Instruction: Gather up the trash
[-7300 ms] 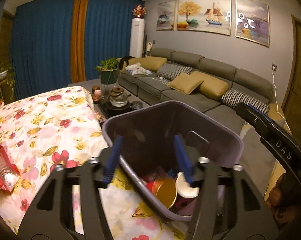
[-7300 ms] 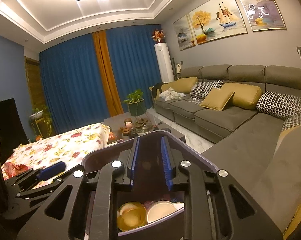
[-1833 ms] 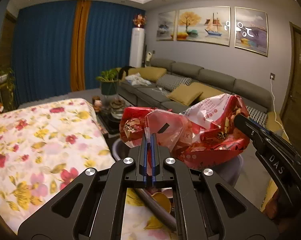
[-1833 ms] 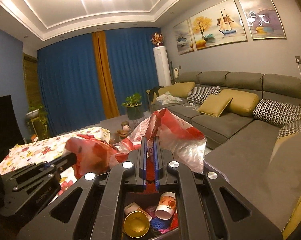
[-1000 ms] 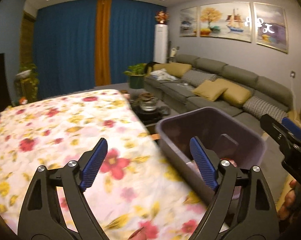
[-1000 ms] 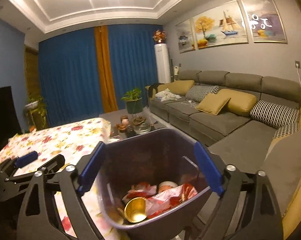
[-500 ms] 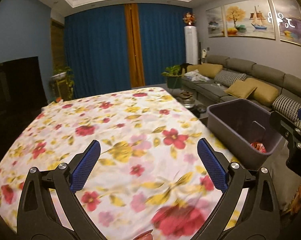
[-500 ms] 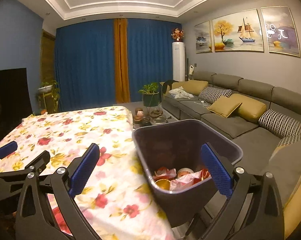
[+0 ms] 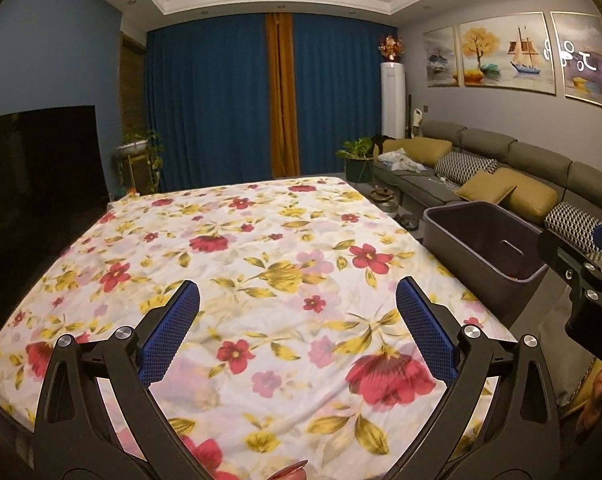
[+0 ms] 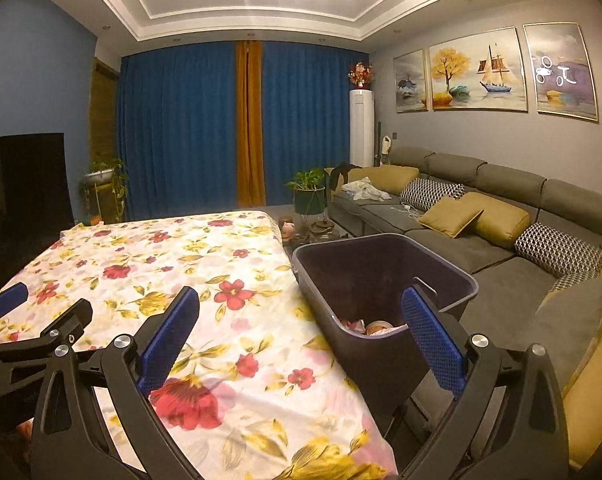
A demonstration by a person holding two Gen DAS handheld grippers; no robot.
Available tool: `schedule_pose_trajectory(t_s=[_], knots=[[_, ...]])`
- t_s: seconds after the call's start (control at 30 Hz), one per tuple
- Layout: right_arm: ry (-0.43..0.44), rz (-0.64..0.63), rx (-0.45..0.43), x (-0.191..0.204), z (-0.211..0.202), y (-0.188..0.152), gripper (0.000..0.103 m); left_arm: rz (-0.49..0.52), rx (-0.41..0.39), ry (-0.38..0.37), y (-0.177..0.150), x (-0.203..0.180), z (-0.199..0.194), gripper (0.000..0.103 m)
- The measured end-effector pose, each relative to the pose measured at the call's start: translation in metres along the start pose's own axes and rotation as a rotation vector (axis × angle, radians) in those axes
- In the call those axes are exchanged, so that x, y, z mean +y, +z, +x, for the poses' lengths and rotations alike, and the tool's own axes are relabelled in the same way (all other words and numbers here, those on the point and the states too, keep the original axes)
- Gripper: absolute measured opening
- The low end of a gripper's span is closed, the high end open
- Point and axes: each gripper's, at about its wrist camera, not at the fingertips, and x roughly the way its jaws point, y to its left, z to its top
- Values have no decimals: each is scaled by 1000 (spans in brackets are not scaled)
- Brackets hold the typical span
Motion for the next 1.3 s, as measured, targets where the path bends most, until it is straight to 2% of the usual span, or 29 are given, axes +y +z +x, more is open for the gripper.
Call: schedule_pose_trajectory(t_s=[0.3, 1.3], knots=[[1, 0, -17, 4, -17, -3, 97, -12, -4, -15, -5, 6, -11, 97], [-2, 15, -31, 3, -24, -3, 97, -24, -17, -27, -3, 4, -19, 97]])
